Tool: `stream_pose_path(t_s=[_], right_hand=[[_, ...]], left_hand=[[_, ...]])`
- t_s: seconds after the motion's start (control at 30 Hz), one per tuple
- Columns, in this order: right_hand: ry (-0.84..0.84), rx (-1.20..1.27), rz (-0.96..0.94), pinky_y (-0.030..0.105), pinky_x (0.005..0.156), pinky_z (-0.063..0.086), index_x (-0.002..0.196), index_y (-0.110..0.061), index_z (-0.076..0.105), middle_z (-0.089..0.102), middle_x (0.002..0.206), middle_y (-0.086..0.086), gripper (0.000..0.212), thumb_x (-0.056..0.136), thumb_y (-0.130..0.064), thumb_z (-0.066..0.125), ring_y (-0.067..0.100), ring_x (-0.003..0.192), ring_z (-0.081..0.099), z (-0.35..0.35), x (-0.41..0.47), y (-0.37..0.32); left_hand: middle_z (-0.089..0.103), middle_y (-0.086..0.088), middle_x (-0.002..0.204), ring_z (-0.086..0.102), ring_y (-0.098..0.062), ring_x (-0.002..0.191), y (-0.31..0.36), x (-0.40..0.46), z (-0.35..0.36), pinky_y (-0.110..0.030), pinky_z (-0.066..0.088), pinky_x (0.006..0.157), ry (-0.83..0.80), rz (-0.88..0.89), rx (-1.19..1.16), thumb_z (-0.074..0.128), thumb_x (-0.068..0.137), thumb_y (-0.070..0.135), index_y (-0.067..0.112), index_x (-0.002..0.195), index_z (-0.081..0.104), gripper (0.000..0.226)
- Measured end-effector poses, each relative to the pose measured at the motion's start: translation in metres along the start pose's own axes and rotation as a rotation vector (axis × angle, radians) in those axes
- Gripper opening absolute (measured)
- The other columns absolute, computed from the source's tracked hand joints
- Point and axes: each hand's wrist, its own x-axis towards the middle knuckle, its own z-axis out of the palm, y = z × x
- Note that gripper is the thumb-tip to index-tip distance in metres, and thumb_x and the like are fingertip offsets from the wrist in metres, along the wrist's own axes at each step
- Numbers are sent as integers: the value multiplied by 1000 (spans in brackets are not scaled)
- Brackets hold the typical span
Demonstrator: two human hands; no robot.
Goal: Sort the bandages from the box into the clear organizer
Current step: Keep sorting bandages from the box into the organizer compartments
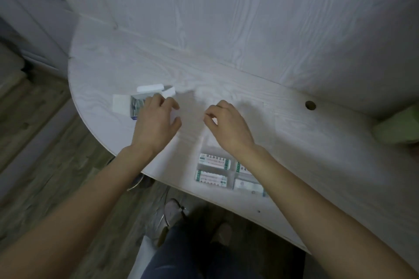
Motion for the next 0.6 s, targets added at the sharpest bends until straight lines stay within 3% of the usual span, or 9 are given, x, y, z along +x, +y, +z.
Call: stream_pose_path(t_s=[0.1, 0.23, 0.43, 0.5, 0.6], right_hand=[[16, -11, -92, 30, 86, 42, 115, -11, 64, 53, 120, 6, 25, 97, -17, 48, 20, 113, 45, 16, 30, -36], [-63, -114, -115, 27, 102, 31, 121, -16, 63, 39, 145, 3, 28, 96, -17, 51, 19, 133, 34, 38, 64, -64], [-134, -224, 21, 29, 109, 18, 108, -17, 71, 19, 156, 3, 24, 95, -25, 54, 15, 146, 6, 57, 86, -79], [-155, -321, 71, 32, 110, 19, 108, -15, 70, 18, 156, 4, 24, 94, -27, 55, 17, 146, 4, 63, 94, -88], [-202, -517, 119, 34, 105, 25, 114, -19, 65, 30, 149, 7, 25, 93, -27, 53, 21, 143, 12, 79, 107, -104]], left_hand=[[48, -14, 125, 40, -35, 115, -45, 13, -19, -41, 36, 89, -41, -55, 50, 74, 76, 23, 10, 121, 55, 51], [25, -5, 154, 16, -27, 141, -100, 29, -28, -41, 22, 111, -279, 64, 73, 76, 73, 40, 17, 144, 35, 85], [28, 1, 152, 19, -21, 141, -123, 46, -26, -34, 13, 112, -394, 239, 104, 72, 77, 41, 33, 136, 44, 66], [29, 4, 149, 26, -19, 136, -126, 49, -24, -33, 17, 109, -403, 252, 119, 72, 78, 38, 34, 134, 47, 61], [38, 4, 139, 38, -19, 121, -130, 53, -24, -30, 31, 93, -391, 275, 115, 73, 78, 34, 28, 128, 53, 54]])
